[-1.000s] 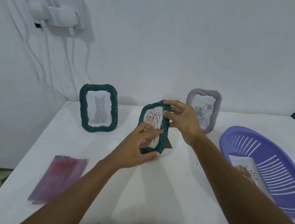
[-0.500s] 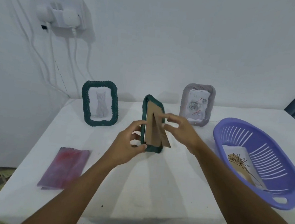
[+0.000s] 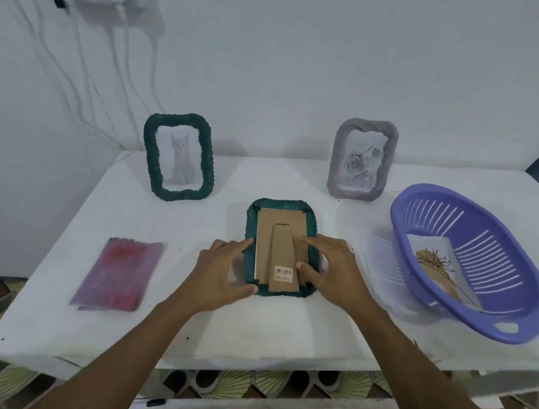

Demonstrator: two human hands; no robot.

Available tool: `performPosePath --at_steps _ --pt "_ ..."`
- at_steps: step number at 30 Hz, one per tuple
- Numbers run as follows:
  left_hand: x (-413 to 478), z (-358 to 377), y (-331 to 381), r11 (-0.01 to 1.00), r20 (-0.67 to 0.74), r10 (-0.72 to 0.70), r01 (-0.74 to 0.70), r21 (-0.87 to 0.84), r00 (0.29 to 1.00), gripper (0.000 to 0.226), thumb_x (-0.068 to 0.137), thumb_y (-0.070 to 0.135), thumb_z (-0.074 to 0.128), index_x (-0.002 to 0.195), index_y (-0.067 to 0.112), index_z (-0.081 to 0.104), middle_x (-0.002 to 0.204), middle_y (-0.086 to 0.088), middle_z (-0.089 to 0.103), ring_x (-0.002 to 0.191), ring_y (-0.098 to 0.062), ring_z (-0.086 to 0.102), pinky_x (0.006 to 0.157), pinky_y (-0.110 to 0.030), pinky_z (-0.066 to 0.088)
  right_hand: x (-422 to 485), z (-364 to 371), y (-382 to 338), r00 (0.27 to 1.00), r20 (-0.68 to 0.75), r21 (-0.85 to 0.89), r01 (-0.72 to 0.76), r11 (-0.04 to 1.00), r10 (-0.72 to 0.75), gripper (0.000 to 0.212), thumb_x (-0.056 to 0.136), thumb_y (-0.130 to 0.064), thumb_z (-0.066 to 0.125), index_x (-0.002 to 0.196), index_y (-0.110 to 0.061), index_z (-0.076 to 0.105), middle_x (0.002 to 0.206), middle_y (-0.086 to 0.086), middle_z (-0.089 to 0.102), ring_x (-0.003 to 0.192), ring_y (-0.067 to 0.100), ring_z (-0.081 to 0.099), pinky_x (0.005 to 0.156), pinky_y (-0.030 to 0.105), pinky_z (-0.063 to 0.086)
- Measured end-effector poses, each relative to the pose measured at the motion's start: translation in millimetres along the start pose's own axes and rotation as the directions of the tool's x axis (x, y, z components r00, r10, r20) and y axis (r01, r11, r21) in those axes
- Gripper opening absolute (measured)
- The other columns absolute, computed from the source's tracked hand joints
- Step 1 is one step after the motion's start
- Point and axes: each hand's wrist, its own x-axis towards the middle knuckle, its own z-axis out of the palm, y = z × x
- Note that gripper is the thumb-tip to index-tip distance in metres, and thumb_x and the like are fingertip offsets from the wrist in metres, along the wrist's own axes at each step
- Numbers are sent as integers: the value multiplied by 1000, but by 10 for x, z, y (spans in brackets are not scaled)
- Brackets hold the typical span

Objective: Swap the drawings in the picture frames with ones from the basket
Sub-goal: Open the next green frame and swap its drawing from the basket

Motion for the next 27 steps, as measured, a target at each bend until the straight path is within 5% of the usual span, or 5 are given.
performPosePath --at_steps 5,12,19,27 --pt "-52 97 -130 992 -13 33 -31 123 999 92 69 70 57 148 30 30 142 13 39 127 -7 26 108 -37 24 -99 33 104 999 36 -66 -6 998 9 50 82 -47 67 129 -38 53 132 -9 56 124 14 41 100 45 35" --pt "-39 59 -161 987 0 59 -58 149 998 88 67 77 46 143 33 38 132 19 37 127 -4 26 106 -32 22 -151 34 212 1000 -14 -92 -21 996 20 46 84 -48 59 128 -35 54 125 -12 59 118 12 44 93 33 29" --pt "599 -22 -98 989 -165 -97 77 -122 982 55 86 31 68 137 27 47 132 5 56 126 -17 43 111 -43 32 410 -44 190 992 32 73 -127 989 125 42 88 -23 64 129 -27 55 118 -9 60 114 15 52 100 32 39" --pt "961 90 -144 982 -288 -95 43 -184 953 49 85 23 71 129 25 50 101 8 65 102 -15 56 100 -43 44 734 2 251 983 14 161 -181 970 181 37 83 -20 70 118 -27 61 95 -6 71 93 12 62 93 38 49"
